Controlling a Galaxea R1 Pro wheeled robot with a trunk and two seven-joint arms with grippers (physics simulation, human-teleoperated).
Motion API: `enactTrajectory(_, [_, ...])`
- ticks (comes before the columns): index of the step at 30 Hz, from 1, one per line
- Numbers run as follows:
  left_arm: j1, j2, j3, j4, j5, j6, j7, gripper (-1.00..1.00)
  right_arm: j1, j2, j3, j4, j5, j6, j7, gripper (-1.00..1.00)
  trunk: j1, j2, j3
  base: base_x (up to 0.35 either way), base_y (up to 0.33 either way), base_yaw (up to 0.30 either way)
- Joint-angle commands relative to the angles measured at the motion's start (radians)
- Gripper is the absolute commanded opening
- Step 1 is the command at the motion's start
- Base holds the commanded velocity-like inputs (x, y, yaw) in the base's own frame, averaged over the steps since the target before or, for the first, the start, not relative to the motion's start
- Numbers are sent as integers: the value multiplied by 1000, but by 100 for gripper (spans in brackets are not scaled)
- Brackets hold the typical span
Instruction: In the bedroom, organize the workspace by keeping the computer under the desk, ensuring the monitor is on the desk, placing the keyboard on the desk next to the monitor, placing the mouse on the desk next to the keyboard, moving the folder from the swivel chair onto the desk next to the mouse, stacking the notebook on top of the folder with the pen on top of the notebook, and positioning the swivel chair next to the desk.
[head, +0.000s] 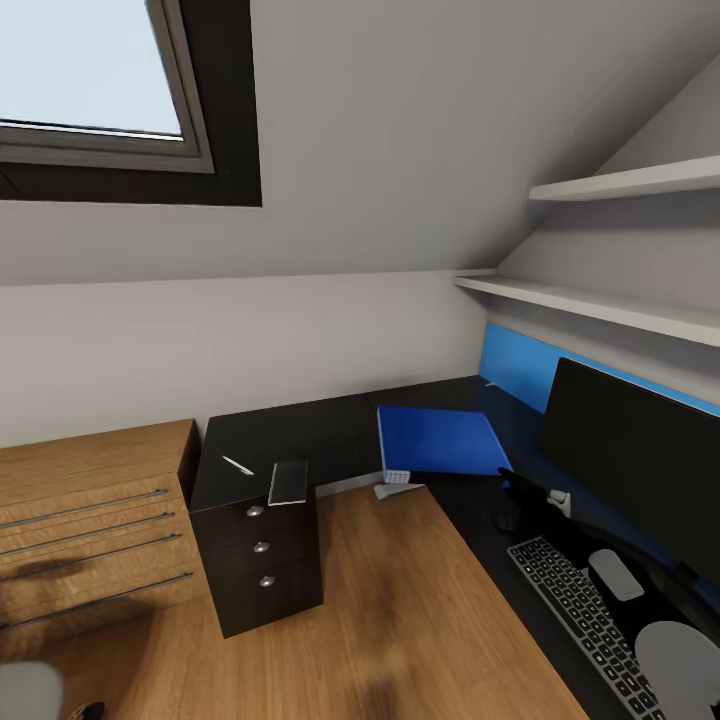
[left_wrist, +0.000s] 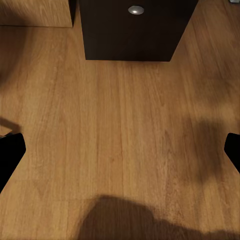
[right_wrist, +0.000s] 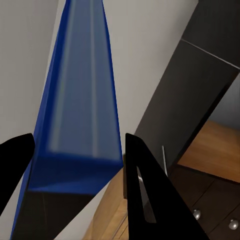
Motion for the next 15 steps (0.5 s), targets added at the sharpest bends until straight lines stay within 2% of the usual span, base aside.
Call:
enactTrajectory(1, [-1,0,5,0,0,-3,-3,100,-1,0,-2,1,-5,7,1,-100,0,-2,-2,0,0,0])
enactTrajectory(5, [-1,0,5,0,0,-3,-3,100,-1,6,-2,1,-5,1,-2,-100,0,-2,-2,0,0,0])
enactTrajectory(9, [-1,0,5,0,0,-3,-3,100,-1,22,-4,2,-5,-37,-12,-100,0,-2,-2,0,0,0])
enactTrajectory(11, [0,0,5,0,0,-3,-3,100,-1,38,-6,1,-10,-98,-59,-100,0,-2,-2,0,0,0])
enactTrajectory(15, [-1,0,5,0,0,-3,-3,100,-1,59,-7,1,-34,-150,-103,-100,0,-2,-2,0,0,0])
